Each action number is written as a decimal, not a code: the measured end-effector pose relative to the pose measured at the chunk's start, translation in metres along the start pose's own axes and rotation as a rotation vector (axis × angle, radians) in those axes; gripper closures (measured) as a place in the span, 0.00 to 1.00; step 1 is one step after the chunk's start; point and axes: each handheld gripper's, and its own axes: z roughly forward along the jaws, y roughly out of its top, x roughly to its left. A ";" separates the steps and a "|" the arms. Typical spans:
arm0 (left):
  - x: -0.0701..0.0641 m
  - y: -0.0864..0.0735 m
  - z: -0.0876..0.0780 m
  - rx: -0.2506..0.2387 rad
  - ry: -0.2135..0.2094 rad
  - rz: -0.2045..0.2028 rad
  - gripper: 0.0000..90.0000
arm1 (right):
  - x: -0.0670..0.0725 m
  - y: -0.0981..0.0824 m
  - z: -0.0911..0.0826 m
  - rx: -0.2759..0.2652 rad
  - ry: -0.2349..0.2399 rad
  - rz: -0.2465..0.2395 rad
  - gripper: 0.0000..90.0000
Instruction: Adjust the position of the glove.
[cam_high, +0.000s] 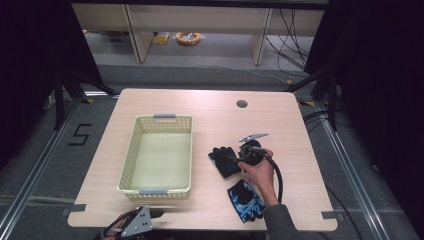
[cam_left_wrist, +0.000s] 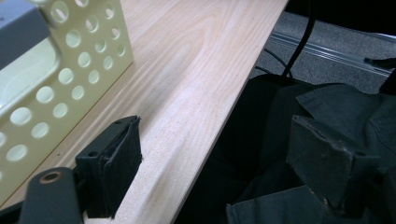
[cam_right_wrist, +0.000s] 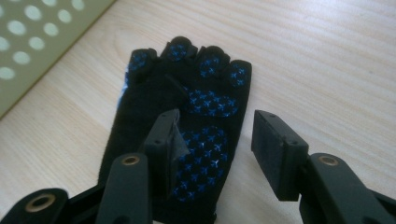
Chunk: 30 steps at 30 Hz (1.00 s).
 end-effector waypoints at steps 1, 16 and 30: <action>-0.001 0.000 0.000 -0.001 -0.017 -0.019 0.19 | 0.000 0.000 0.002 -0.002 -0.013 0.004 0.59; -0.001 0.001 0.000 0.013 -0.022 -0.009 0.19 | 0.000 -0.003 0.014 0.005 0.011 -0.043 0.81; -0.001 0.001 0.000 0.000 -0.013 -0.009 0.19 | 0.009 0.009 -0.013 -0.082 0.026 -0.162 0.96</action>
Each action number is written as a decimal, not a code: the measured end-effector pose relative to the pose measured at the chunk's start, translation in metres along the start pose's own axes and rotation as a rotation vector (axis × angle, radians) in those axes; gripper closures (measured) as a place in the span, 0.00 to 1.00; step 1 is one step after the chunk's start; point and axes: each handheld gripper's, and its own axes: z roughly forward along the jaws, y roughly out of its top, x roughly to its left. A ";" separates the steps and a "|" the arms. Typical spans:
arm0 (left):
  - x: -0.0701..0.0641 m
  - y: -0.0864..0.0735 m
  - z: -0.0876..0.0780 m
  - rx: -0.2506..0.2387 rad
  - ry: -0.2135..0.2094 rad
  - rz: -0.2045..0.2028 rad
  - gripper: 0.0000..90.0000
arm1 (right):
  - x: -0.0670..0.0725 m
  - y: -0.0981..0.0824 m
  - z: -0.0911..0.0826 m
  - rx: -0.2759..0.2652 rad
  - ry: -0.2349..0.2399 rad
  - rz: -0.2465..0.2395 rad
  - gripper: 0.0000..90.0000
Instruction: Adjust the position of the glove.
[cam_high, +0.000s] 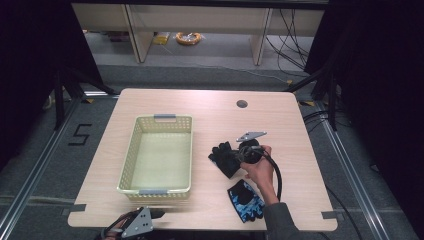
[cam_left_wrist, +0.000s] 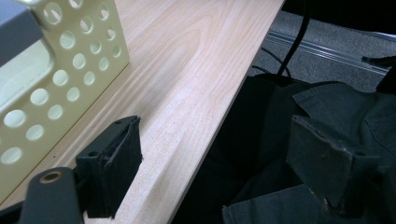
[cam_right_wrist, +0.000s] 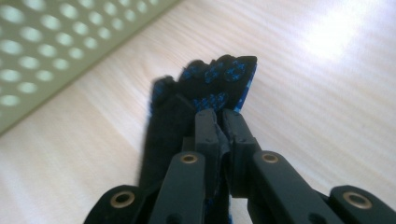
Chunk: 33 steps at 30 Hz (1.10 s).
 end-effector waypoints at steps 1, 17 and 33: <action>0.000 0.000 0.000 -0.002 0.001 -0.003 0.19 | 0.002 0.002 -0.002 -0.027 -0.003 -0.013 0.96; 0.001 -0.001 -0.001 0.000 0.005 -0.011 0.20 | 0.028 0.002 -0.064 -0.047 0.189 -0.188 0.96; 0.000 -0.001 0.000 -0.004 0.008 -0.017 0.20 | 0.067 -0.024 -0.067 0.009 0.375 -0.302 0.96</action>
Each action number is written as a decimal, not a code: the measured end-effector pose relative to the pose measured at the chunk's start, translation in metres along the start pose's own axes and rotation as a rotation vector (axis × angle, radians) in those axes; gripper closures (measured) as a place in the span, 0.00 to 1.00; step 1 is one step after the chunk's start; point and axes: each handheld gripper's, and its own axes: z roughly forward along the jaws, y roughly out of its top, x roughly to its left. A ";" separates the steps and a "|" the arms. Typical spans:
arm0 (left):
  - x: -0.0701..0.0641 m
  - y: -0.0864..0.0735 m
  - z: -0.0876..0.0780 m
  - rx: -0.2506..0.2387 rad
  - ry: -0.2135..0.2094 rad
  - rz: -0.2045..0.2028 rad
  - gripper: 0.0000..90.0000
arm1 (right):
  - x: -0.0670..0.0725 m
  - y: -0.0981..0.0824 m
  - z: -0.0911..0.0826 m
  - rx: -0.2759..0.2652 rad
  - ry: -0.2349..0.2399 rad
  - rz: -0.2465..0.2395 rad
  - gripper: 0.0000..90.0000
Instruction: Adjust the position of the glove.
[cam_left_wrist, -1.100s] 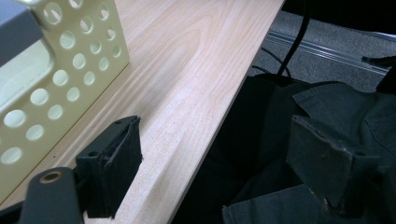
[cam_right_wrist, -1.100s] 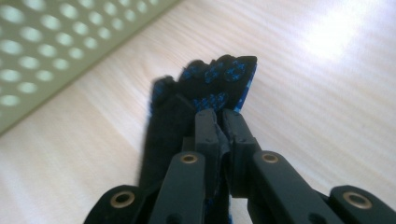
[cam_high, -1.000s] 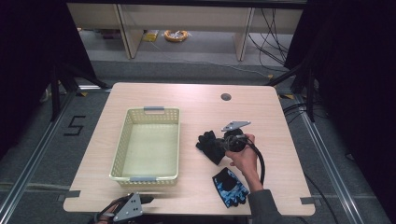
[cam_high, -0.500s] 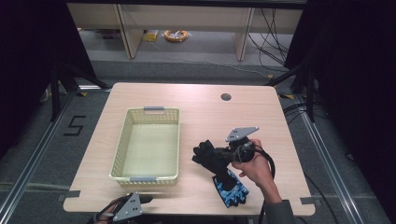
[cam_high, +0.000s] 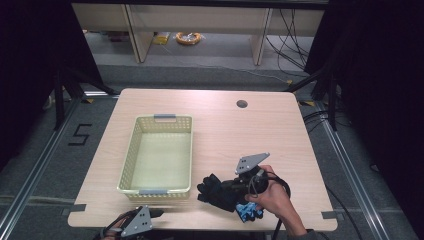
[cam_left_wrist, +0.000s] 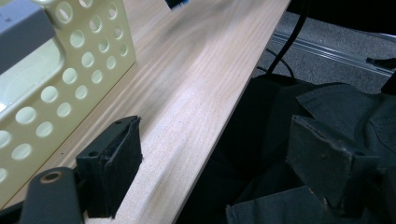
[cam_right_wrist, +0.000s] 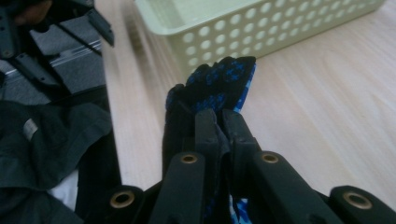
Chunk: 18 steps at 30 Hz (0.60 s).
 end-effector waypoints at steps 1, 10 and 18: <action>0.000 0.000 0.000 0.002 0.002 0.007 0.20 | 0.002 0.001 0.002 0.000 0.007 -0.008 0.96; 0.000 0.000 0.001 -0.001 -0.002 -0.001 0.20 | 0.009 0.003 0.017 0.036 0.062 -0.040 0.96; 0.000 0.001 0.000 0.028 -0.023 0.002 0.20 | 0.006 -0.002 0.035 0.105 0.091 -0.034 0.96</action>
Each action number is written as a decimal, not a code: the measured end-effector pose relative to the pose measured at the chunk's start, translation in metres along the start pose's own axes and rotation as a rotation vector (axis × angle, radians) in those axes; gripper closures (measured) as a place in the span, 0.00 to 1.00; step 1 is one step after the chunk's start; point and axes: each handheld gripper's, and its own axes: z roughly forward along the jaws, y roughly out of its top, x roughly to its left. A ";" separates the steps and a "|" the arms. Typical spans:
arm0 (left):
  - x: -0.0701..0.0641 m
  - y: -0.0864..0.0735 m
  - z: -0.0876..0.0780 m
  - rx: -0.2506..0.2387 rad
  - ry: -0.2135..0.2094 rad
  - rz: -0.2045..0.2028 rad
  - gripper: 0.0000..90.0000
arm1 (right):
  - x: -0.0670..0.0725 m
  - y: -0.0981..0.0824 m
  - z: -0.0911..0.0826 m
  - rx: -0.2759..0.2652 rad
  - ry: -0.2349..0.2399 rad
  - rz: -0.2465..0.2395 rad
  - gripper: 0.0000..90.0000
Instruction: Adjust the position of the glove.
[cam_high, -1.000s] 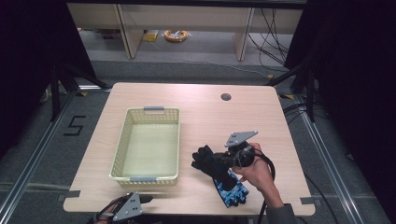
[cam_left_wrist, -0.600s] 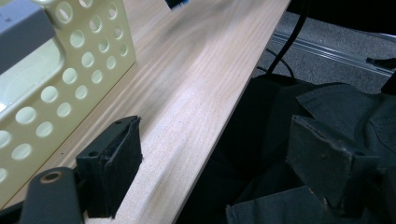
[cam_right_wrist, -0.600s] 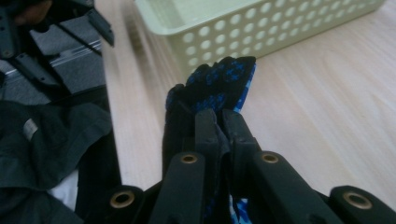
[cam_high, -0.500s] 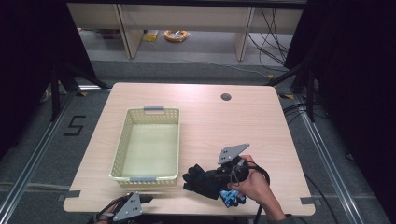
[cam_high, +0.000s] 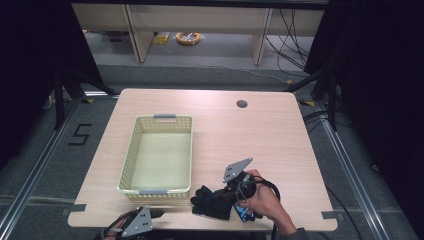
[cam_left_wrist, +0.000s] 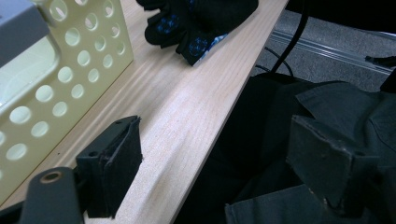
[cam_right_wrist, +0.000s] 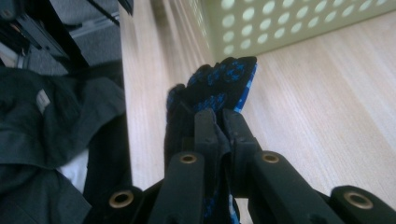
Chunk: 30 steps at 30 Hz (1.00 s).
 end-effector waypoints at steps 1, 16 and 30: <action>-0.001 -0.001 0.002 -0.022 0.010 -0.004 0.20 | -0.003 0.000 0.003 0.000 0.006 -0.028 0.96; -0.001 -0.001 0.003 -0.011 0.022 0.022 0.20 | -0.022 -0.005 0.025 0.090 0.003 -0.078 0.93; 0.000 0.000 0.002 0.009 0.010 0.029 0.20 | -0.021 -0.004 0.032 0.114 0.017 -0.121 0.90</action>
